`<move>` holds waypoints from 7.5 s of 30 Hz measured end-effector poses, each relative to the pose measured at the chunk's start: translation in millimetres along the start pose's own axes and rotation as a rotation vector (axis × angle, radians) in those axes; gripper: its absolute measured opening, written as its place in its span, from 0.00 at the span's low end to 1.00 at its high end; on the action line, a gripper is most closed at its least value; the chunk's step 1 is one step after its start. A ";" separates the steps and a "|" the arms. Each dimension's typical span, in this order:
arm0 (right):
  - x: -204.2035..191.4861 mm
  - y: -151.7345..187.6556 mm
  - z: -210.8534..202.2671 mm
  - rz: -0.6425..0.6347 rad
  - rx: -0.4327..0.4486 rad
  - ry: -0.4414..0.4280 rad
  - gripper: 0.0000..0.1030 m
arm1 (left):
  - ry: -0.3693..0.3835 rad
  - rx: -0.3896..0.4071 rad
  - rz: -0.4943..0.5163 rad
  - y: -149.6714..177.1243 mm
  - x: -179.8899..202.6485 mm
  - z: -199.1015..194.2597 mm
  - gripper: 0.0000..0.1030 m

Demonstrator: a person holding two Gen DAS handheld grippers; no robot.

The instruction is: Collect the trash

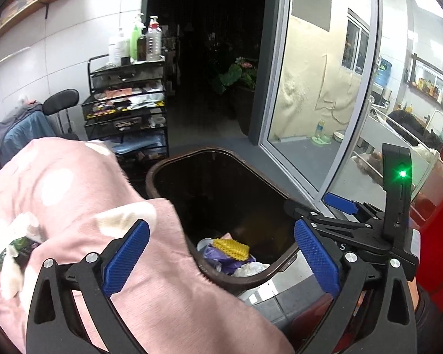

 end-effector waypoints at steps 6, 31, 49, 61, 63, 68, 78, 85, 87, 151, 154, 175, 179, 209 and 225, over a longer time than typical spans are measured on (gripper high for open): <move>-37.0 -1.0 -4.8 -0.063 0.020 -0.049 0.89 | -0.056 0.026 -0.024 12.0 -21.4 -21.0 0.95; -208.2 14.6 -18.0 -0.378 -0.014 -0.314 0.94 | -0.310 -0.078 -0.307 86.9 -207.5 -70.3 0.94; -245.8 25.8 -13.8 -0.477 -0.082 -0.353 0.94 | -0.303 -0.249 -0.359 89.0 -261.2 -32.8 0.35; -313.7 24.1 10.5 -0.744 -0.132 -0.388 0.94 | -0.325 -0.070 -0.470 112.2 -243.8 -103.7 0.33; -330.9 26.2 16.0 -0.816 -0.137 -0.384 0.94 | -0.342 -0.055 -0.470 117.0 -240.7 -111.5 0.33; -379.7 33.9 34.3 -1.036 -0.119 -0.347 0.94 | -0.382 -0.025 -0.466 129.2 -230.2 -127.6 0.33; -454.1 53.9 82.9 -1.436 -0.088 -0.216 0.90 | -0.400 -0.027 -0.497 156.1 -219.7 -145.5 0.33; -483.5 91.2 118.9 -1.684 -0.153 -0.171 0.70 | -0.402 -0.023 -0.539 174.4 -215.5 -157.4 0.33; -487.0 96.8 124.6 -1.716 -0.137 -0.156 0.68 | -0.404 -0.025 -0.548 178.5 -214.8 -158.4 0.33; -83.7 -26.3 84.1 -0.346 -0.229 -0.087 0.49 | -0.005 -0.016 -0.239 42.4 -89.9 -47.2 0.33; -77.3 -21.4 96.1 -0.316 -0.268 -0.067 0.50 | 0.005 -0.028 -0.231 41.1 -85.4 -41.7 0.33; -37.5 -9.2 14.3 -0.141 -0.050 -0.012 0.79 | 0.083 -0.095 -0.127 11.6 -36.9 2.3 0.33; -30.1 -9.0 -3.8 -0.122 -0.005 0.022 0.81 | 0.091 -0.106 -0.095 1.8 -22.6 15.7 0.33; 26.3 -8.7 -40.6 -0.055 0.101 0.183 0.91 | 0.010 -0.056 -0.026 -22.4 4.5 45.1 0.92; -56.9 13.4 -71.0 -0.157 0.186 0.017 0.95 | -0.261 0.200 -0.134 21.9 -38.7 -75.6 0.95</move>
Point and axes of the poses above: each gripper's, at about its wrist camera, not at the fingertips, and z roughly the way its jaws point, x to its right, y to its underside, the point moved 3 cm from there along z, roughly the way its jaws point, and after that the axes turned 7 degrees about -x, right-handed, at the moved point
